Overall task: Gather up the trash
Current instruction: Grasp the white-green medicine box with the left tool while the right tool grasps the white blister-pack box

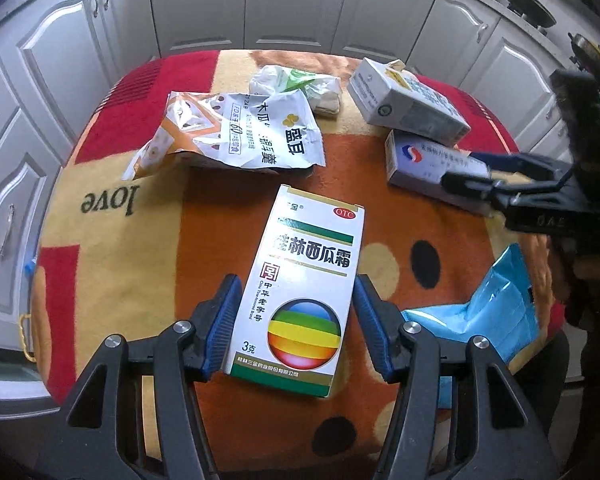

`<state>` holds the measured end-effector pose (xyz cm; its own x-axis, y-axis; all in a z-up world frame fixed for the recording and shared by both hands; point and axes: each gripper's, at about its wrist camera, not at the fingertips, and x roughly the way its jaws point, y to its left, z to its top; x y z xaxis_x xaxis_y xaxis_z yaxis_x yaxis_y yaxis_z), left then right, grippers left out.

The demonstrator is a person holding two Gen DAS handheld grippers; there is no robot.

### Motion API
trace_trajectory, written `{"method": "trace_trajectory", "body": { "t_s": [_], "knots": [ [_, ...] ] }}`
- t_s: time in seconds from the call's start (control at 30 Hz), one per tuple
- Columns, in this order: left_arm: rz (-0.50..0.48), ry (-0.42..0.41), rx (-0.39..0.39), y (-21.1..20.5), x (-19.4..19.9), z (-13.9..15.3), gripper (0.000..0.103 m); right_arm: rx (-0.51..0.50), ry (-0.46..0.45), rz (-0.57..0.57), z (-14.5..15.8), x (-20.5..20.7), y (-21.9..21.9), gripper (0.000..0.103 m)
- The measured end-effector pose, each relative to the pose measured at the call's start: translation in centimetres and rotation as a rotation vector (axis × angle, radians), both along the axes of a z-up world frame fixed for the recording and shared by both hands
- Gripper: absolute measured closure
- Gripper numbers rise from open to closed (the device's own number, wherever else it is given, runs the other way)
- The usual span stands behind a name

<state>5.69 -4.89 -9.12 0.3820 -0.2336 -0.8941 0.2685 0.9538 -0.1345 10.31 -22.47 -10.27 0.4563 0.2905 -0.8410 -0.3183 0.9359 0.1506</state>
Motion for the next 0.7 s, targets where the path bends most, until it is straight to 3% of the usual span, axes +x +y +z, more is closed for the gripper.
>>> {"method": "trace_trajectory", "body": {
  "t_s": [0.23, 0.33, 0.43, 0.5, 0.53, 0.6, 0.7],
  "knots": [
    [0.004, -0.017, 0.017, -0.5, -0.3, 0.0, 0.047, 0.108, 0.074, 0.087, -0.2, -2.2, 1.0, 0.024],
    [-0.004, -0.013, 0.064, -1.1, -0.2, -0.6, 0.046, 0.019, 0.006, 0.056, 0.2, -2.6, 2.0, 0.024],
    [-0.013, -0.031, 0.089, -1.4, -0.2, -1.1, 0.047, -0.029, -0.006, 0.064, -0.2, -1.9, 3.6, 0.024],
    [-0.015, -0.027, 0.081, -1.4, -0.3, -1.2, 0.049, -0.060, -0.018, 0.064, -0.6, -1.6, 4.4, 0.032],
    [-0.011, -0.024, 0.066, -1.2, -0.4, -1.1, 0.049, -0.076, -0.020, 0.068, -0.9, -1.5, 4.8, 0.050],
    [-0.010, -0.013, 0.018, -0.8, -0.6, -0.6, 0.050, -0.089, -0.041, 0.066, -0.9, -1.5, 5.3, 0.050],
    [-0.015, -0.050, 0.016, -1.0, -1.4, 0.7, 0.050, -0.093, -0.086, 0.060, 0.2, -2.5, 4.8, 0.054]
  ]
}}
